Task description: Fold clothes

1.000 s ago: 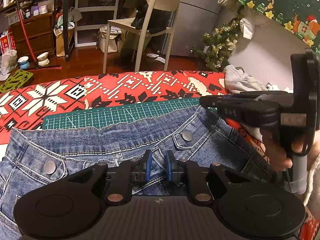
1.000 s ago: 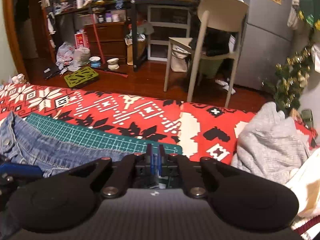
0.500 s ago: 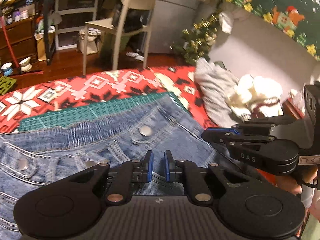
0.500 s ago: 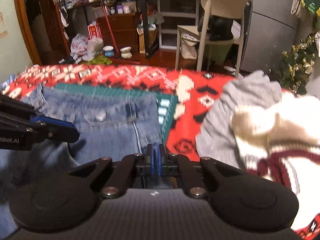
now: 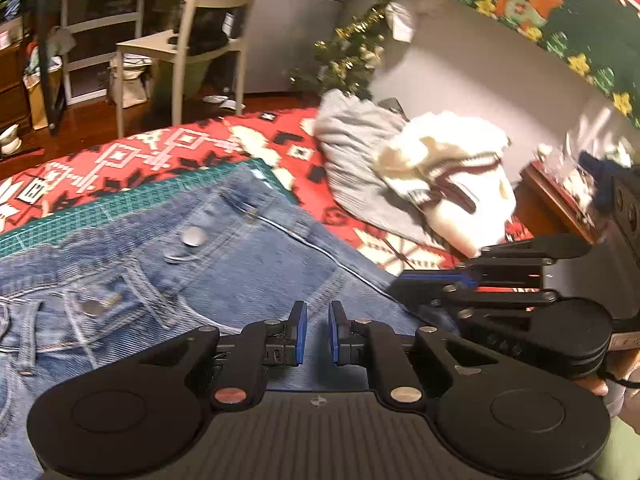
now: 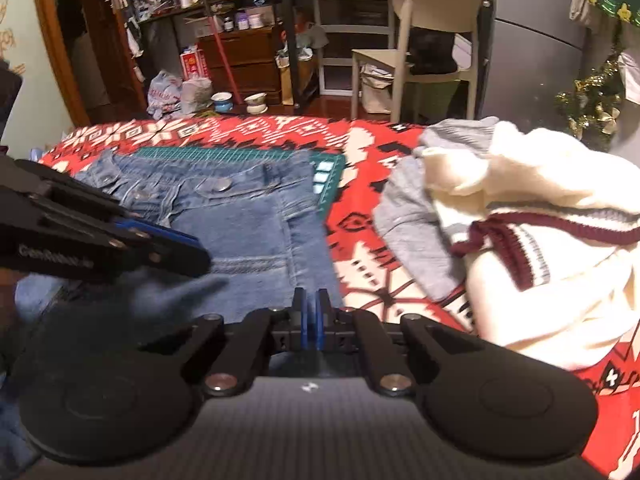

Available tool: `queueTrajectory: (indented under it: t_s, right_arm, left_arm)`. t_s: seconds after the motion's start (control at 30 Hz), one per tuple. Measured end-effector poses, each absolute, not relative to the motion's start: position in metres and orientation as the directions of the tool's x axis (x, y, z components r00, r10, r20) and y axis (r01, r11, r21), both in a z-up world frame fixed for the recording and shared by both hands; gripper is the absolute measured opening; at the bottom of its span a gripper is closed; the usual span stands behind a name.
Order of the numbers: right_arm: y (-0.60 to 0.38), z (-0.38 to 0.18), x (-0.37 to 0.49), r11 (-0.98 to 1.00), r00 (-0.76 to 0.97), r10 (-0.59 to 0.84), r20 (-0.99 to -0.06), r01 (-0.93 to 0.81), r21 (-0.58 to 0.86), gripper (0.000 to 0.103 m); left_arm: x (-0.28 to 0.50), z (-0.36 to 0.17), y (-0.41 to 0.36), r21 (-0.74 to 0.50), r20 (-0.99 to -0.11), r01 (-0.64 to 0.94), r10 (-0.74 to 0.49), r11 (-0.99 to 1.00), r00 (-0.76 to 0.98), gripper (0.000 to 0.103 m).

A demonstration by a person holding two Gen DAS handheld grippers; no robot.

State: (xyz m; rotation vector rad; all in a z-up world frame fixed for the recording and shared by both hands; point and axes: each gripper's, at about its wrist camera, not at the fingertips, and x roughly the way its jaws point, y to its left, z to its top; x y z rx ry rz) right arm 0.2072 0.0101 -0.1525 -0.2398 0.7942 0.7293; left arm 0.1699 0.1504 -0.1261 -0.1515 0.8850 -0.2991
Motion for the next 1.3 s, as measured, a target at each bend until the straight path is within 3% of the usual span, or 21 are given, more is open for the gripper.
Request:
queueTrajectory:
  t_s: [0.67, 1.3]
  right_arm:
    - [-0.063, -0.156, 0.137, 0.765, 0.481, 0.454, -0.750, -0.642, 0.051, 0.006]
    - [-0.096, -0.140, 0.094, 0.800, 0.505, 0.444, -0.740, -0.596, 0.073, 0.007]
  left_arm:
    - [0.125, -0.137, 0.094, -0.243, -0.776, 0.321, -0.382, 0.915, 0.502, 0.011]
    - [0.064, -0.129, 0.084, -0.196, -0.804, 0.302, -0.329, 0.933, 0.496, 0.011]
